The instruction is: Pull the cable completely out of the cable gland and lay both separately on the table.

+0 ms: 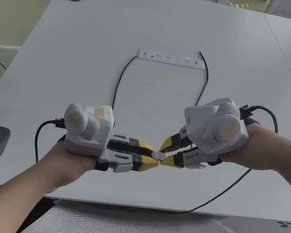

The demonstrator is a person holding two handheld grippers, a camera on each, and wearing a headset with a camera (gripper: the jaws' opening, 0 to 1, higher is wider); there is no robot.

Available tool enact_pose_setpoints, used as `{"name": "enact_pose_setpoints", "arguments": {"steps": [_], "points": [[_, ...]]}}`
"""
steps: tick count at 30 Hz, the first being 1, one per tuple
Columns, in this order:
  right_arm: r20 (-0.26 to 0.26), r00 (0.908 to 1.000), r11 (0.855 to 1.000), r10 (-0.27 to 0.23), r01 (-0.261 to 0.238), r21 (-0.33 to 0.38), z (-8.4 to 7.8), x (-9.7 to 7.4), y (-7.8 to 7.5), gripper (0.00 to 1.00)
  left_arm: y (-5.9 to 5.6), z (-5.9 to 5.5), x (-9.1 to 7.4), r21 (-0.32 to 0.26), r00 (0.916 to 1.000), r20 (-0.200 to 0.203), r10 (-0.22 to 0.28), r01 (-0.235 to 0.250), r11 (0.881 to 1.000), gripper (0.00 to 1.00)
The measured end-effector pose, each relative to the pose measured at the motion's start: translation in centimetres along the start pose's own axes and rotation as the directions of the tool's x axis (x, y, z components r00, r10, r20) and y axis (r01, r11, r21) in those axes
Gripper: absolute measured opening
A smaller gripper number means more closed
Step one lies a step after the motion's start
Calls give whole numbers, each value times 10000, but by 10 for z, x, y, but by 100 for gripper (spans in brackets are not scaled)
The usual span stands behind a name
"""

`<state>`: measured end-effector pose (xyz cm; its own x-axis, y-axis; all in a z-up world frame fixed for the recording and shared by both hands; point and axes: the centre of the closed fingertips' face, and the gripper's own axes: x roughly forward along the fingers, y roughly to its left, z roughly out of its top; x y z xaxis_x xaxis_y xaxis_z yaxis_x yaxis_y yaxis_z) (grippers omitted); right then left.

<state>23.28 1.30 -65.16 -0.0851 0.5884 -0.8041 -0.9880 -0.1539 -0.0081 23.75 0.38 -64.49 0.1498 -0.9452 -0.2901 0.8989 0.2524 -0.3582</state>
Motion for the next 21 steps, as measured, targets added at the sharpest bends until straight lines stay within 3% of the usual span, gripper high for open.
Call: {"name": "enact_pose_setpoints", "arguments": {"steps": [5,6,8,10,21], "points": [[424,9991,9998,70,-77,171,4,-4,-2,8,0,5,-2,-144,10000,87,-44,45,9999,14],[443,9990,10000,-24,21,84,5,-5,-3,8,1,7,-3,-403,9999,162,-6,13,9992,15],[447,9990,9999,36,-42,130,7,-5,-2,7,0,6,-4,-1542,9996,138,-226,245,9877,15],[402,9992,10000,-81,83,-52,8,-6,-3,7,3,9,-5,-846,9995,270,-151,173,9963,15],[455,9989,9993,-89,106,-362,8,-8,-3,7,0,11,-4,-1577,9990,406,-165,227,9872,16]]}}
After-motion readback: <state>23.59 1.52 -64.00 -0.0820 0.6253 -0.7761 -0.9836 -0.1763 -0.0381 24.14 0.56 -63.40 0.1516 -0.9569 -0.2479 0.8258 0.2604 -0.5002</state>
